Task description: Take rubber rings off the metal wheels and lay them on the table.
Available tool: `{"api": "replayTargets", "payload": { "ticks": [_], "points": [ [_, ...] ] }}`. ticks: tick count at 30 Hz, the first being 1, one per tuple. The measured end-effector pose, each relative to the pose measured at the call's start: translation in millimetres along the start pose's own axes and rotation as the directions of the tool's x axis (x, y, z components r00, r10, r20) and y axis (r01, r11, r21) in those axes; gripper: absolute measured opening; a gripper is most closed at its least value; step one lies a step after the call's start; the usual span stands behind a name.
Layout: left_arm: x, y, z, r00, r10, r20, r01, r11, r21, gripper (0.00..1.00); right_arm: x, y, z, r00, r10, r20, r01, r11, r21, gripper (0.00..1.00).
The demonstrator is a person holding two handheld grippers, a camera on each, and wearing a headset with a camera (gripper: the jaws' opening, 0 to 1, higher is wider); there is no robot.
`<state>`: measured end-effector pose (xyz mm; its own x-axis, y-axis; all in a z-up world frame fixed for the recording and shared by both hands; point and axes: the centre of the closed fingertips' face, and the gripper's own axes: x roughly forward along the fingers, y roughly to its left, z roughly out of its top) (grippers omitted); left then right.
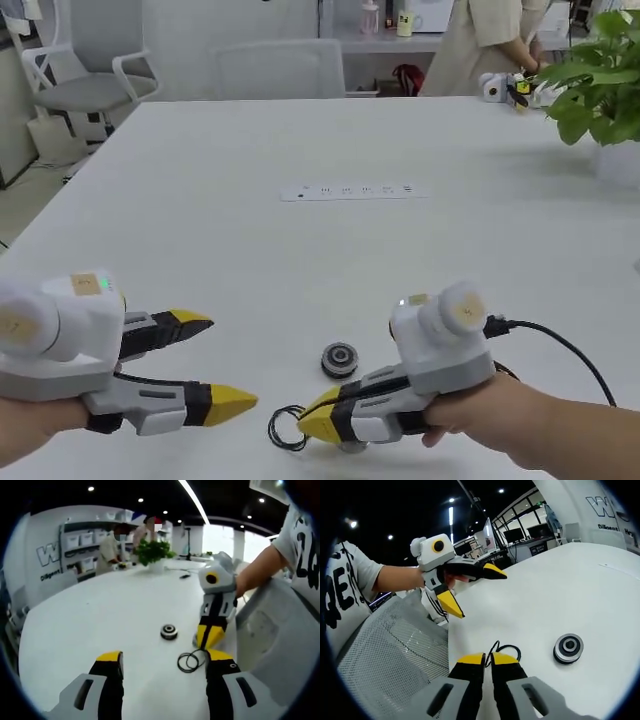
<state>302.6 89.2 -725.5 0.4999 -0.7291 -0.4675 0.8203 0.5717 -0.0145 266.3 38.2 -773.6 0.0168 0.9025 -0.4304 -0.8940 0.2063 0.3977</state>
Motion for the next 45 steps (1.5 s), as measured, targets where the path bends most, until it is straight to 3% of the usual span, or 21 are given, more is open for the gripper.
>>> {"api": "replayTargets", "payload": {
  "ticks": [10, 18, 30, 45],
  "points": [
    [1.1, 0.7, 1.3, 0.9999, -0.003, -0.014, 0.004, 1.0, 0.022, 0.67, -5.4, -12.5, 1.0, 0.9985, -0.054, 0.006, 0.054, 0.997, -0.052, 0.13],
    [3.5, -1.3, 2.8, 0.9998, -0.01, -0.015, 0.01, 0.999, 0.03, 0.67, -16.6, -23.4, 14.5, 0.9941, -0.094, 0.055, 0.097, 0.994, -0.045, 0.16],
    [7.9, 3.7, 9.3, 1.0, -0.007, -0.006, 0.007, 0.999, 0.039, 0.67, -39.1, -46.0, 37.5, 0.9765, -0.172, 0.13, 0.177, 0.984, -0.03, 0.2],
    [29.9, 8.7, 20.2, 0.9999, -0.015, 0.002, 0.015, 0.999, 0.041, 0.66, -56.1, -69.5, 34.6, 0.96, -0.242, 0.141, 0.248, 0.968, -0.025, 0.23]
  ]
}}
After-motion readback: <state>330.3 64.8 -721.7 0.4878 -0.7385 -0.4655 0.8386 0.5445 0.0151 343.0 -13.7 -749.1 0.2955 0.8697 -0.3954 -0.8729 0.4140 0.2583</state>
